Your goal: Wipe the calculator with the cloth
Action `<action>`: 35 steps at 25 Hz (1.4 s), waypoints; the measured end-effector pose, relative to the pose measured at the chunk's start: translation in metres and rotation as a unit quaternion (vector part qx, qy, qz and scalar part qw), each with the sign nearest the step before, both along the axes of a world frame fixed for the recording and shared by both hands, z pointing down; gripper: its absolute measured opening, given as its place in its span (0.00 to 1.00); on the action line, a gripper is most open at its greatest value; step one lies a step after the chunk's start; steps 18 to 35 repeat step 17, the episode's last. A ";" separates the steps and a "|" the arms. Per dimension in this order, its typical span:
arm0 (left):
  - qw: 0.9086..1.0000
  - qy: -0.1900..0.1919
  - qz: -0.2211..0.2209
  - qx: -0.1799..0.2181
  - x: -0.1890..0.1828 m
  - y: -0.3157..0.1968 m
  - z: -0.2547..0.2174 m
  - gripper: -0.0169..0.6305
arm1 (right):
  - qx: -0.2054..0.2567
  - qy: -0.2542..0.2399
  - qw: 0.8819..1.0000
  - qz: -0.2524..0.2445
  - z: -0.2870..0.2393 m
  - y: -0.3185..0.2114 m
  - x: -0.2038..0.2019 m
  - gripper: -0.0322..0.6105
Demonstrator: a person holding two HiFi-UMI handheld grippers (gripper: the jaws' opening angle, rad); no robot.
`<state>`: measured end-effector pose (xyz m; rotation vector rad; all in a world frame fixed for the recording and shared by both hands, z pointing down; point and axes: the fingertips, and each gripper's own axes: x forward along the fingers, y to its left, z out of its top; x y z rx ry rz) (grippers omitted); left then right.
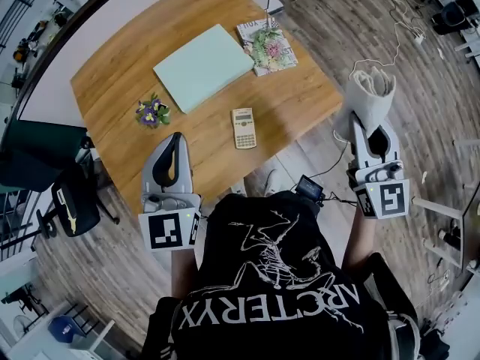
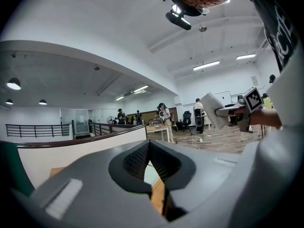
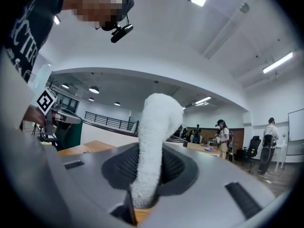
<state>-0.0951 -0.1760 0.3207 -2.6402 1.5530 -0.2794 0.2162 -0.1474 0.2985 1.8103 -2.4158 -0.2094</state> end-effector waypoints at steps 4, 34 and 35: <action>1.000 0.001 -0.001 0.000 0.000 0.003 0.001 0.03 | -0.002 0.009 1.000 0.001 0.000 0.004 0.001 0.20; 1.000 -0.004 -0.004 -0.002 -0.001 0.003 0.000 0.03 | 0.011 -0.011 0.999 -0.041 -0.005 -0.002 -0.030 0.20; 1.000 -0.004 -0.004 -0.002 -0.001 0.003 0.000 0.03 | 0.011 -0.011 0.999 -0.041 -0.005 -0.002 -0.030 0.20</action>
